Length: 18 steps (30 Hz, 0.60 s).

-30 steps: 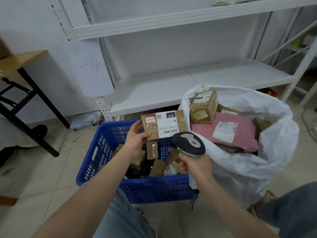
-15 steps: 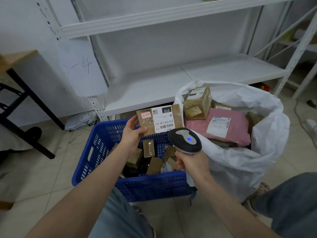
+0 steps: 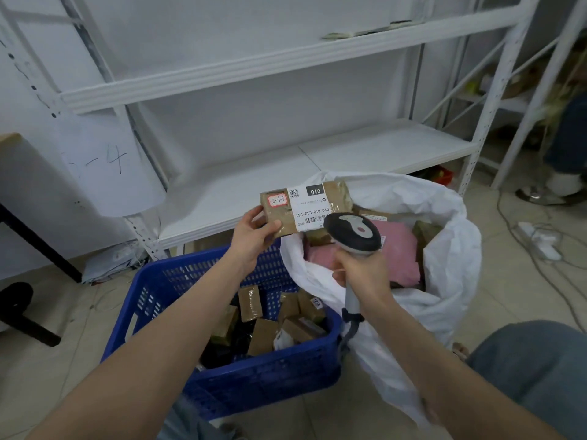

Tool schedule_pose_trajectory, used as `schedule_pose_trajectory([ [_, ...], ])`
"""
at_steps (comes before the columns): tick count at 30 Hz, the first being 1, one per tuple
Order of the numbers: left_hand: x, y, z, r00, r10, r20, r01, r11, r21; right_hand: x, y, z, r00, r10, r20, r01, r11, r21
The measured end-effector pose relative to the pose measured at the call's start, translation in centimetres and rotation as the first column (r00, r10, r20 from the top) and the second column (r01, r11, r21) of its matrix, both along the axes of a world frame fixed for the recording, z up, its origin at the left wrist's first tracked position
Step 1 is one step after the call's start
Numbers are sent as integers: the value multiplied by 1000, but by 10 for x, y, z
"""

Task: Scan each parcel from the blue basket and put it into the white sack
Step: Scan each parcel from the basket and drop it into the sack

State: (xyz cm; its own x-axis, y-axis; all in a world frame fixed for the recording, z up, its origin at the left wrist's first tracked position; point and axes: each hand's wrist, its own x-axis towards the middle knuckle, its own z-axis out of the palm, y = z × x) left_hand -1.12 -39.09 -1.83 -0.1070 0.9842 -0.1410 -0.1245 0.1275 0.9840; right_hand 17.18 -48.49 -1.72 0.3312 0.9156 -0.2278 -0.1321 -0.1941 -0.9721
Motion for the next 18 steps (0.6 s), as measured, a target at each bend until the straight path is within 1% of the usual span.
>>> schedule_pose_trajectory([
  [2,32,20,9,996,-46,-75,46,999,-1,22,17,7,997,-65,-39,65,998,8],
  [4,65,44,13,983,-89,-162,88,996,-16,46,37,9,983,-145,-116,146,989,1],
  [6,98,71,10,956,-129,-265,124,992,-33,70,58,7,968,-206,-140,203,978,-35],
  [9,141,113,-7,885,-150,-440,140,989,-54,100,86,2,953,-270,-139,263,962,-68],
  [13,197,148,-17,797,-108,-594,170,984,48,135,116,0,941,-330,-78,326,944,-58],
  [15,223,157,-24,708,-89,-700,228,968,108,149,123,-5,927,-367,-76,364,930,-52],
  [16,234,158,-29,630,-92,-771,292,948,126,156,126,-8,921,-381,-85,378,924,-52],
  [18,253,157,-43,411,-121,-904,486,867,105,165,128,-15,912,-399,-98,395,917,-57],
])
